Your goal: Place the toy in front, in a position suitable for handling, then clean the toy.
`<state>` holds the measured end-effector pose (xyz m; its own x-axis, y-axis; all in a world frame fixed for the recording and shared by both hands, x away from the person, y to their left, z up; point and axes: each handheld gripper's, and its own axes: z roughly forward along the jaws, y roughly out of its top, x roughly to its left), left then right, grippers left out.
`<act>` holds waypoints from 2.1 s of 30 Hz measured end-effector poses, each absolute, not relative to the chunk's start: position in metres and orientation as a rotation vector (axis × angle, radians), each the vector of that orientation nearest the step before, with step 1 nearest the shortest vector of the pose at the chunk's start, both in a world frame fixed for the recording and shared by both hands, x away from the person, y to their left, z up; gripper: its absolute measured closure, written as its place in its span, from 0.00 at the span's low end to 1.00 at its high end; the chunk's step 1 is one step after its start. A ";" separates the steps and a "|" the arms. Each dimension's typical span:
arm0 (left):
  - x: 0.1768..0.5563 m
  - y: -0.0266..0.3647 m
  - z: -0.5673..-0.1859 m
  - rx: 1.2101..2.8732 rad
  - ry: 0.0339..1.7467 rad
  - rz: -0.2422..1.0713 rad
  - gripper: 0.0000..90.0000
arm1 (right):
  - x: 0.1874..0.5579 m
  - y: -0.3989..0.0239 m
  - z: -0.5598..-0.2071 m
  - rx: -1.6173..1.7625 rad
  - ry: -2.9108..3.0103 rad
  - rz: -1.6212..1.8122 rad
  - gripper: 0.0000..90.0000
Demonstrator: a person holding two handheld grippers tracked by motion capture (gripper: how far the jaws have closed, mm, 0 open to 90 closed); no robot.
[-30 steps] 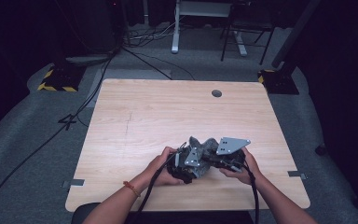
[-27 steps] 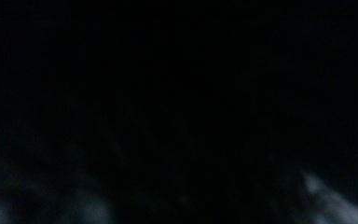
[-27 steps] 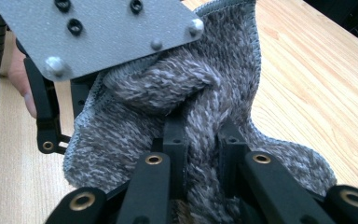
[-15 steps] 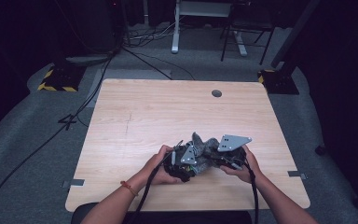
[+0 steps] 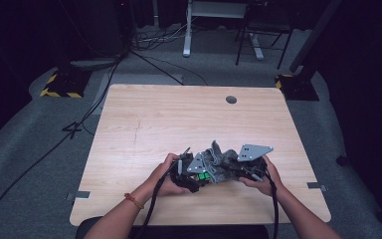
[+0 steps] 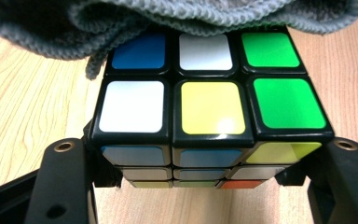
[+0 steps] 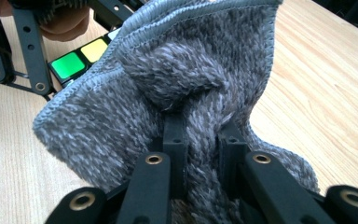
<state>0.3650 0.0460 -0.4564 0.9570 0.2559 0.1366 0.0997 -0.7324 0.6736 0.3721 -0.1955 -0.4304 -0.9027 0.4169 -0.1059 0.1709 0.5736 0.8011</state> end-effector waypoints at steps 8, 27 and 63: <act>0.365 0.046 -0.455 2.389 0.240 0.293 0.38 | 0.374 -0.200 -0.434 0.495 2.536 1.222 0.87; 0.365 0.023 -0.460 2.456 0.220 0.376 0.37 | 0.358 -0.187 -0.421 0.448 2.491 1.229 0.87; 0.359 0.037 -0.443 2.328 0.203 0.348 0.37 | 0.362 -0.204 -0.430 0.518 2.521 1.414 0.86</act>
<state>0.3586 0.0370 -0.4426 0.9501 0.2485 0.1884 0.0413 -0.6991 0.7138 0.3619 -0.2040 -0.4297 -0.9174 0.3979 -0.0066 0.2018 0.4795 0.8540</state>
